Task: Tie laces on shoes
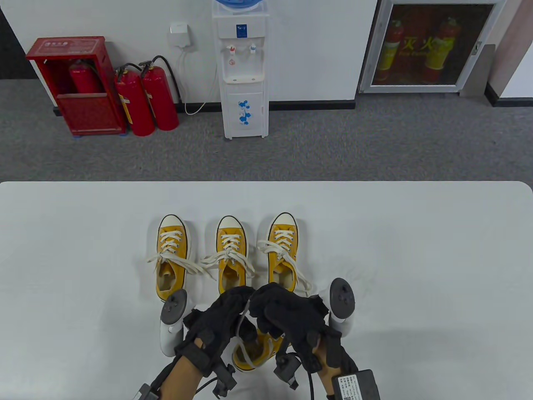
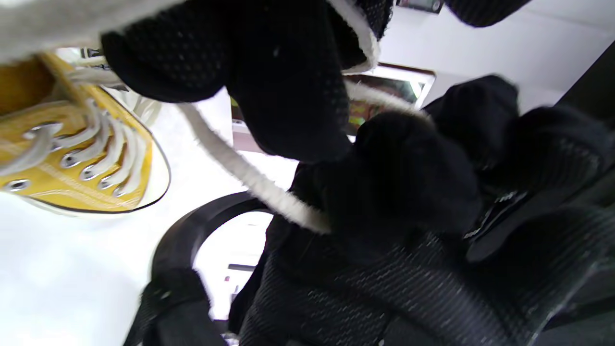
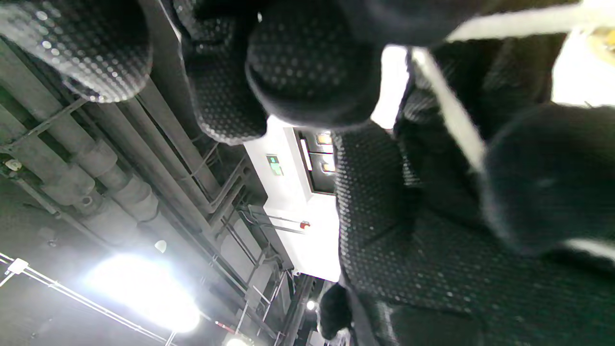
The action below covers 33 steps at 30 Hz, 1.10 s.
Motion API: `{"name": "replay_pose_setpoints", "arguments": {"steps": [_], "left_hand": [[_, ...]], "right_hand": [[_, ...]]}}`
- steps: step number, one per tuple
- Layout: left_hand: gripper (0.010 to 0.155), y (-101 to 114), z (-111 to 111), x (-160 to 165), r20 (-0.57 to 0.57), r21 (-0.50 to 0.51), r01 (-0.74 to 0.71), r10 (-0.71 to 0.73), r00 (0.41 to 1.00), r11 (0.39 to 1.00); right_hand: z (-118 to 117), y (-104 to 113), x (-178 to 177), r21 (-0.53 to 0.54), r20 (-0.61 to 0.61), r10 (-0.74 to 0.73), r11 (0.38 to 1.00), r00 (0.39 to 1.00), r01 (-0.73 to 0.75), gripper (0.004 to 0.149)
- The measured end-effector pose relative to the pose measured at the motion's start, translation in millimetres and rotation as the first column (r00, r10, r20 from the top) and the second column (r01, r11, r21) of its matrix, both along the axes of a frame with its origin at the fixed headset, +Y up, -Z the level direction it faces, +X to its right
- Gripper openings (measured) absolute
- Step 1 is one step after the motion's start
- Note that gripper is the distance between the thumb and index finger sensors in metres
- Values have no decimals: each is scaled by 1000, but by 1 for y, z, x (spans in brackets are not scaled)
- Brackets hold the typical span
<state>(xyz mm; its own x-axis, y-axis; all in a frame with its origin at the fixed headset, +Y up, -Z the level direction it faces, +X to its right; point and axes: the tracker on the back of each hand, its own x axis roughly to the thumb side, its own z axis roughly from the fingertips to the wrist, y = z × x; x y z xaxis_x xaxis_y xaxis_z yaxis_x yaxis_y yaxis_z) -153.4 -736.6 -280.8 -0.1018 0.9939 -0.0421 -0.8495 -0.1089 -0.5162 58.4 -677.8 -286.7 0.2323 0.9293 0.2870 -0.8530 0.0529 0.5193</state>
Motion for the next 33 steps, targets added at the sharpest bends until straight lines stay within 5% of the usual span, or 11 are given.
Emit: {"name": "replay_pose_setpoints", "arguments": {"steps": [5, 11, 18, 21, 33], "left_hand": [[71, 1, 3, 6, 70, 33, 62, -64, 995, 998], [68, 10, 7, 2, 27, 129, 185, -190, 981, 974], [51, 30, 13, -5, -140, 311, 426, -403, 905, 849], [41, 33, 13, -10, -192, 298, 427, -384, 903, 854], [39, 27, 11, -28, -241, 208, 272, -220, 945, 940]], "right_hand": [[1, -2, 1, -16, -3, -7, 1000, 1000, 7, 54], [0, -1, 6, -21, 11, -9, 1000, 1000, 9, 54], [-2, -1, 19, 5, 75, 51, 999, 996, -51, 52], [-1, -1, 24, 50, 118, 124, 990, 985, -130, 50], [4, -12, 25, 140, 306, 439, 857, 845, -496, 56]]}}
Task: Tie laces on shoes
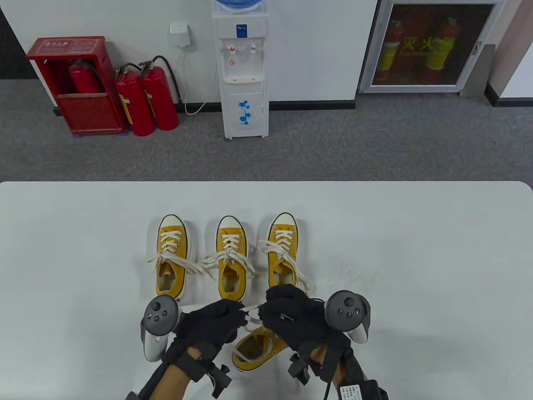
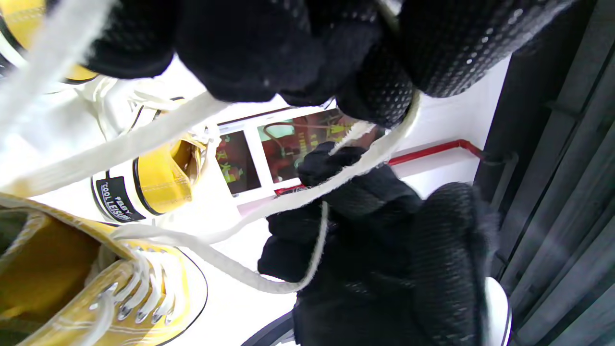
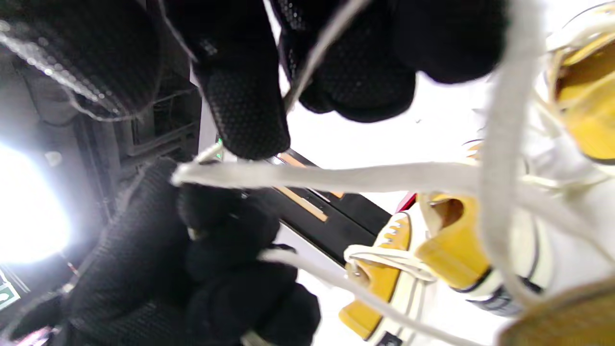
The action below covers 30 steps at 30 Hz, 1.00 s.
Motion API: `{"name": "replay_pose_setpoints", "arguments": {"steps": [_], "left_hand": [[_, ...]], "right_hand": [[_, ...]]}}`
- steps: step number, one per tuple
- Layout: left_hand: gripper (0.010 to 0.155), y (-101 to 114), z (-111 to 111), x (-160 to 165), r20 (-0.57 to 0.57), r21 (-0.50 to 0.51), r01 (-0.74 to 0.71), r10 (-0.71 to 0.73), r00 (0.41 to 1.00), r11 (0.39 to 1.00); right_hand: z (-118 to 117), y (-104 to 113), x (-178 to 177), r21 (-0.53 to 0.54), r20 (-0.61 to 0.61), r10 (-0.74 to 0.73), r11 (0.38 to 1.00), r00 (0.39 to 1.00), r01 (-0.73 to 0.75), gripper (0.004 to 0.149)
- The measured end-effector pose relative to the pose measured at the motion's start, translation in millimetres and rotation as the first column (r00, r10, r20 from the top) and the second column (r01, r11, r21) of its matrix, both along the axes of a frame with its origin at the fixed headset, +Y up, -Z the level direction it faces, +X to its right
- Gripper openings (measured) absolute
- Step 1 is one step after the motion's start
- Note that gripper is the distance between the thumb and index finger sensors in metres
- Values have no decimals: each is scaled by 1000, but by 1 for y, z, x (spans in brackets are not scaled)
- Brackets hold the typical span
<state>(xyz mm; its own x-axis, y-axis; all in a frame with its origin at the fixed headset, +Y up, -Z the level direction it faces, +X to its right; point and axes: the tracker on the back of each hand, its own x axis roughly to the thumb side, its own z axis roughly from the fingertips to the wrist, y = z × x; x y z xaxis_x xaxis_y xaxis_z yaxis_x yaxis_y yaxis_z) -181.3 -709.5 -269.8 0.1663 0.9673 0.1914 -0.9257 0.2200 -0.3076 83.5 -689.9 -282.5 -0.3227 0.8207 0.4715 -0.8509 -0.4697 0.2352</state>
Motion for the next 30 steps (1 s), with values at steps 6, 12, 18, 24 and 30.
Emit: {"name": "replay_pose_setpoints", "arguments": {"steps": [6, 12, 18, 24, 30], "left_hand": [[39, 0, 1, -2, -32, 16, 4, -3, 999, 1000], [40, 3, 3, -1, -60, 56, 56, -53, 997, 997], [51, 13, 4, -13, -131, 162, 210, -190, 973, 964], [55, 29, 7, -23, -224, 248, 433, -384, 896, 867], [51, 33, 7, -35, -273, 230, 582, -522, 808, 780]], "right_hand": [[3, -5, -10, 29, 5, 80, 996, 997, -80, 68], [11, -3, -21, 97, 99, 109, 988, 989, -118, 46], [11, 12, 0, 39, 144, -11, 999, 990, 5, 41], [14, 31, 26, 85, 271, -92, 994, 958, 71, 40], [22, 35, 56, 81, 404, -52, 996, 913, 21, 41]]}}
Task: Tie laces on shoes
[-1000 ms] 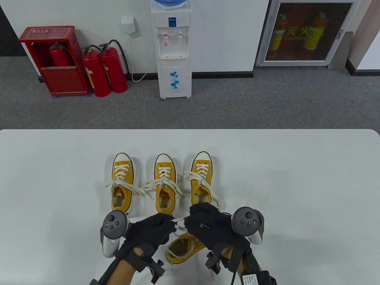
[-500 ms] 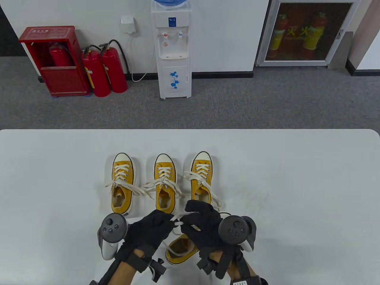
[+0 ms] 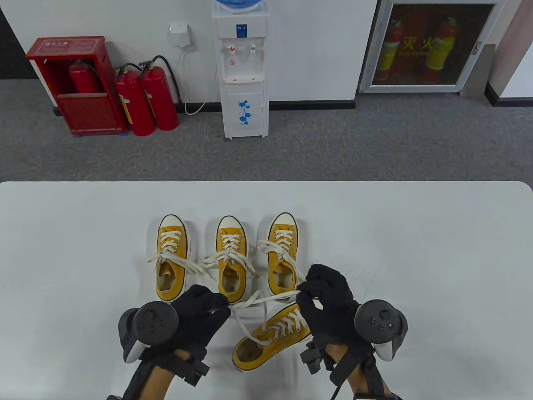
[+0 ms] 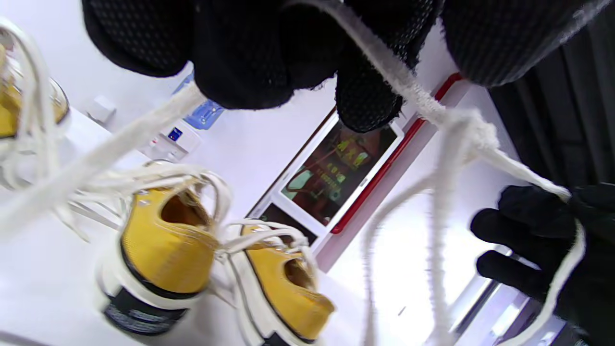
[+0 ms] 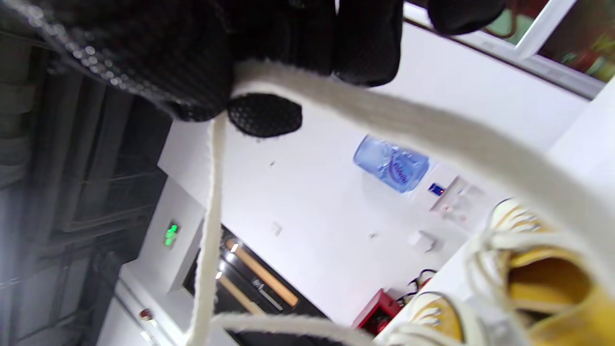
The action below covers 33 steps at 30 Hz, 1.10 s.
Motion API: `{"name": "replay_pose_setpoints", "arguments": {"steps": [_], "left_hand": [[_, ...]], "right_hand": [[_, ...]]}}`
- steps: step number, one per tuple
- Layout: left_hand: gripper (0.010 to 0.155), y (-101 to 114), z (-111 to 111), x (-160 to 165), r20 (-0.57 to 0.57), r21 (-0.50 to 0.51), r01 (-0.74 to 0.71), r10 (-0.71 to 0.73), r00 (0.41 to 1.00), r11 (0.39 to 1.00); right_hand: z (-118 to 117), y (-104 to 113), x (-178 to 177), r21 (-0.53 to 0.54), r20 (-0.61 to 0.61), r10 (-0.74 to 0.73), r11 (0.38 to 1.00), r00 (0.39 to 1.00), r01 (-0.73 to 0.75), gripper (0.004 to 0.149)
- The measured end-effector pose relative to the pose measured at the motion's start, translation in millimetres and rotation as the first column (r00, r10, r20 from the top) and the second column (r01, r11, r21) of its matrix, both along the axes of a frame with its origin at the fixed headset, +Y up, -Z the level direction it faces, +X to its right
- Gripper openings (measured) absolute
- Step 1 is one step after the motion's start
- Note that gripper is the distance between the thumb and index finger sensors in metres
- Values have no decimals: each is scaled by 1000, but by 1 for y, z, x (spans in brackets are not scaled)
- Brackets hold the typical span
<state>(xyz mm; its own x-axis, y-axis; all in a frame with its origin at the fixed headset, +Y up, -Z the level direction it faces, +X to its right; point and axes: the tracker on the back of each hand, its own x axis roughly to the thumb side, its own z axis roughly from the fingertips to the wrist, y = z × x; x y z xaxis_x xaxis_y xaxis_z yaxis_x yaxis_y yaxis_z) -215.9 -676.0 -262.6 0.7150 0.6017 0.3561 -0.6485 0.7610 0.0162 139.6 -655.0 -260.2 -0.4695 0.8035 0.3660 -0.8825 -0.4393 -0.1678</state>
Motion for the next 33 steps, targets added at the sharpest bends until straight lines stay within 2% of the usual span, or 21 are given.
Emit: {"name": "replay_pose_setpoints", "arguments": {"steps": [7, 20, 27, 30, 31, 33], "left_hand": [[38, -2, 0, -29, -73, -24, 27, -28, 997, 999], [37, -23, 1, -64, -136, -58, 91, -99, 986, 994], [35, -36, 2, -77, -115, -144, 156, -173, 978, 977], [35, -38, 0, -85, -127, -175, 163, -187, 974, 971], [35, -40, -1, -90, -132, -198, 159, -187, 973, 967], [35, -45, -2, -95, -138, -221, 134, -167, 976, 966]], "right_hand": [[3, -17, 41, -71, 181, 144, 989, 973, -133, 41], [7, -48, 98, -239, 312, 264, 952, 913, -194, 41], [2, -65, 120, -391, 367, 387, 889, 846, -238, 41], [-1, -73, 125, -468, 352, 434, 849, 829, -246, 41], [-4, -78, 126, -515, 327, 473, 815, 818, -265, 41], [-7, -82, 127, -530, 327, 488, 804, 809, -271, 41]]}}
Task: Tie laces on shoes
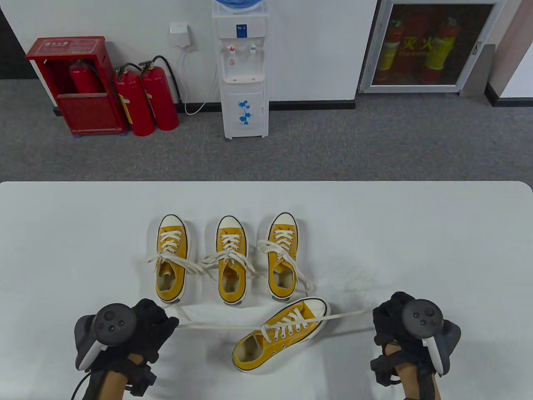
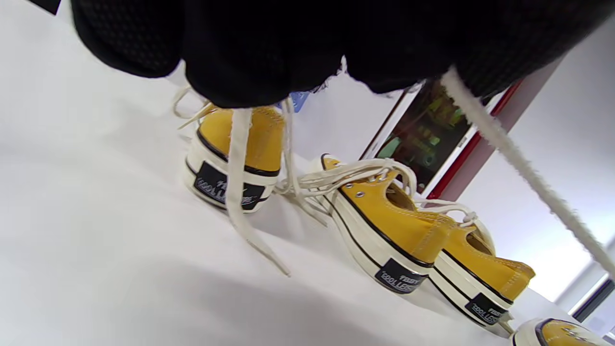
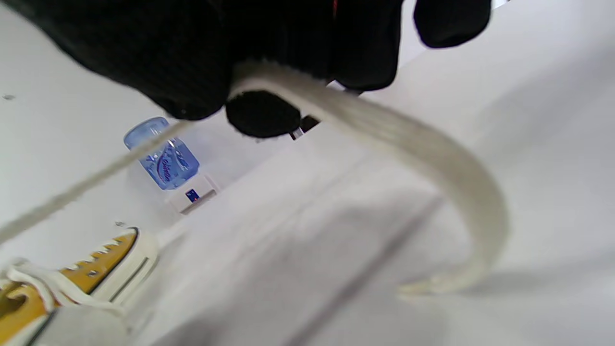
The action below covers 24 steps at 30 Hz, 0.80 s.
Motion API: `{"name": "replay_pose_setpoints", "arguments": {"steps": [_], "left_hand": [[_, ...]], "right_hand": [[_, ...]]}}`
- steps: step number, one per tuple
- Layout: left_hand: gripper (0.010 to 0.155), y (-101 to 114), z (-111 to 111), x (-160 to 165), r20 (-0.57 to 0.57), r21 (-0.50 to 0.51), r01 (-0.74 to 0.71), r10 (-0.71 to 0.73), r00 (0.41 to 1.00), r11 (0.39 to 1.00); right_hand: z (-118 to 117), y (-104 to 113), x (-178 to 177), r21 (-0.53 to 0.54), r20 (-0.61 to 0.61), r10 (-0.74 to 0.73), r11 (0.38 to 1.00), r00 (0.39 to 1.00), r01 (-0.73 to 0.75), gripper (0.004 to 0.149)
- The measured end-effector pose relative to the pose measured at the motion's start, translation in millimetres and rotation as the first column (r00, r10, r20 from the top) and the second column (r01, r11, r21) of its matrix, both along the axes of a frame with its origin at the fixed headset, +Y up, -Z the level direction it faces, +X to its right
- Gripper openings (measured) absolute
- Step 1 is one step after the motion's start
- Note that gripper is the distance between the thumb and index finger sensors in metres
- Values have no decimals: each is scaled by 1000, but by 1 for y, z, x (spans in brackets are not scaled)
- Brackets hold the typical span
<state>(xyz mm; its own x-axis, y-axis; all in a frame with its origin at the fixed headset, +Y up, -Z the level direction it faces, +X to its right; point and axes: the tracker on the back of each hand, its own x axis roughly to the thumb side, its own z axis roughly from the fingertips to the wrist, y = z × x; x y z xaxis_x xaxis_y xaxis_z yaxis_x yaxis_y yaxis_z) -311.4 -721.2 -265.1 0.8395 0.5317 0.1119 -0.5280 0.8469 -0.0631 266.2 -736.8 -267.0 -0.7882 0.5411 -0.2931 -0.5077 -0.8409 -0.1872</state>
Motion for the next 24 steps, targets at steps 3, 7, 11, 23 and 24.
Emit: {"name": "replay_pose_setpoints", "arguments": {"steps": [3, 7, 11, 23, 24], "left_hand": [[35, -5, -2, -4, -5, -45, -10, 9, 1000, 999], [35, -11, -4, -9, -23, -83, 24, -26, 999, 996], [35, -16, -6, -10, -25, -118, 4, -7, 1000, 993], [40, -13, -4, -7, -35, -68, 47, -49, 998, 997], [41, -13, -4, -6, -34, -66, 46, -48, 998, 997]], "right_hand": [[-3, -6, 3, -69, 31, 39, 997, 999, -37, 41], [-7, -14, 12, -109, 64, 73, 992, 995, -66, 41], [-9, -19, 13, -145, 58, 75, 987, 995, -66, 41], [-8, -15, 8, -59, 40, 61, 997, 997, -59, 52], [-7, -11, 5, -33, 26, 62, 998, 998, -61, 52]]}}
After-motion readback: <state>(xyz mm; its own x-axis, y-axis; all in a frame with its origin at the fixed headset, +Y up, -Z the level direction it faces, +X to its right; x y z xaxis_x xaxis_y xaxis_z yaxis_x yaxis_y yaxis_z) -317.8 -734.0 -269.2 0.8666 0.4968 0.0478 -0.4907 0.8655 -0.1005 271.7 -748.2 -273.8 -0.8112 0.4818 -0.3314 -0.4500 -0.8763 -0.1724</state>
